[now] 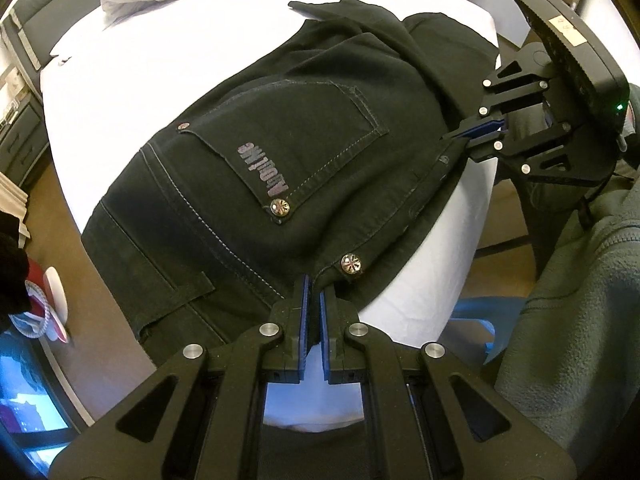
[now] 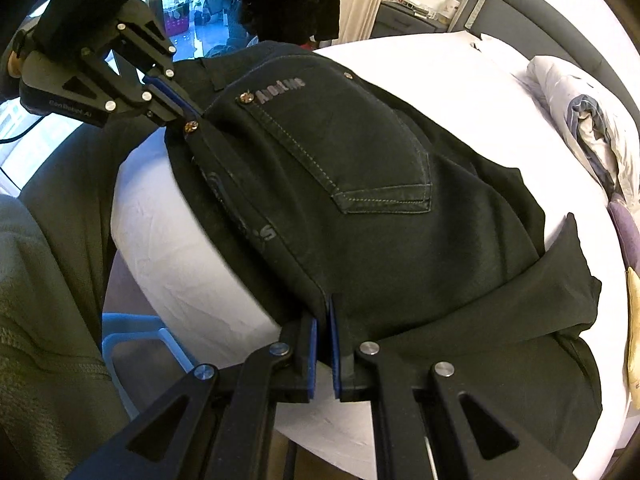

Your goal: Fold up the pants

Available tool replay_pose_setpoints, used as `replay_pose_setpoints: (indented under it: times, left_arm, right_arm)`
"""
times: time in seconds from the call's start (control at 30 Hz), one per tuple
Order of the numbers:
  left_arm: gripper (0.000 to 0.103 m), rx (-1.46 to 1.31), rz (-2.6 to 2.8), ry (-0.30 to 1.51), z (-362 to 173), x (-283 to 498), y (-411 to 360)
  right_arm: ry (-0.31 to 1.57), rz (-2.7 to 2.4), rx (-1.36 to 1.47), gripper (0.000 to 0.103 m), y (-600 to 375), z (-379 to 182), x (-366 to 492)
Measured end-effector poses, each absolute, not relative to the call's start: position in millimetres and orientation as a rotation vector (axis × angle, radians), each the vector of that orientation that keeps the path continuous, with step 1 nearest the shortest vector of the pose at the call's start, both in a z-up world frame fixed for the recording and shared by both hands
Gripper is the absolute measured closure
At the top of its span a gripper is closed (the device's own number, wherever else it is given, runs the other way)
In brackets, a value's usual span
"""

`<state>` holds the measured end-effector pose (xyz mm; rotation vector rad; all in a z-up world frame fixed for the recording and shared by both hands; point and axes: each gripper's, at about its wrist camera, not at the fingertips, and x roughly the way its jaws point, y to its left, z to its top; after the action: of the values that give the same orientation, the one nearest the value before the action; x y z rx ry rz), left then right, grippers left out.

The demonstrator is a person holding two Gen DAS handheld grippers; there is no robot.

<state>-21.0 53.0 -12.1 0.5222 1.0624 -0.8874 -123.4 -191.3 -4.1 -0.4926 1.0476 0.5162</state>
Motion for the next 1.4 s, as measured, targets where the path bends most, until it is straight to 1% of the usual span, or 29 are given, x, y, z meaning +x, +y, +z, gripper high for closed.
replay_pose_setpoints:
  times: [0.2, 0.37, 0.47, 0.6, 0.73, 0.77, 0.83, 0.87, 0.9, 1.0, 1.13, 1.23, 1.3, 1.4]
  left_arm:
    - [0.099, 0.524, -0.878, 1.05, -16.0, -25.6, 52.3]
    - [0.099, 0.509, -0.876, 1.057, -14.4, -25.2, 57.5]
    - [0.095, 0.497, -0.852, 1.069, -18.2, -21.8, 59.2]
    - [0.094, 0.443, -0.817, 1.081, -17.3, -17.4, 62.8]
    - [0.092, 0.425, -0.79, 1.09, -2.6, -21.1, 62.7]
    - [0.092, 0.418, -0.791, 1.083, 4.3, -22.4, 63.6]
    - [0.09, 0.399, -0.801, 1.071, 22.2, -24.1, 66.3]
    - [0.09, 0.392, -0.798, 1.063, 29.2, -24.0, 68.2]
    - [0.089, 0.385, -0.79, 1.053, 36.3, -23.3, 69.6]
    - [0.089, 0.358, -0.766, 1.011, 55.7, -17.2, 64.3]
    - [0.089, 0.274, -0.781, 0.966, 69.9, -4.8, 38.2]
    - [0.089, 0.268, -0.83, 0.949, 81.3, -3.2, 19.4]
    - [0.089, 0.267, -0.819, 0.952, 82.6, -0.7, 21.8]
    - [0.089, 0.238, -0.812, 0.986, 73.4, 5.9, 22.1]
  right_arm:
    - [1.05, 0.524, -0.485, 0.096, -189.6, -1.9, -121.6]
    - [1.057, 0.532, -0.476, 0.095, -193.3, -11.7, -116.5]
    - [1.068, 0.524, -0.414, 0.095, -200.1, -18.5, -107.1]
    - [1.05, 0.526, -0.412, 0.093, -202.0, -17.5, -105.9]
    - [1.046, 0.52, -0.383, 0.092, -204.0, -18.6, -102.2]
    - [1.043, 0.52, -0.381, 0.089, -204.0, -18.4, -102.5]
    - [1.045, 0.546, -0.351, 0.07, -206.2, -14.4, -103.8]
    - [1.045, 0.561, -0.333, 0.05, -206.7, -14.6, -106.3]
    - [1.04, 0.57, -0.322, 0.04, -206.9, -13.7, -108.8]
    - [1.017, 0.561, -0.325, 0.039, -207.2, -11.7, -116.0]
    - [1.024, 0.55, -0.213, 0.039, -222.4, -5.1, -114.2]
    - [1.034, 0.545, -0.247, 0.039, -221.6, -6.9, -116.5]
    - [1.026, 0.544, -0.247, 0.039, -220.5, -6.6, -118.2]
    - [1.029, 0.55, -0.158, 0.039, -229.1, -6.0, -114.2]
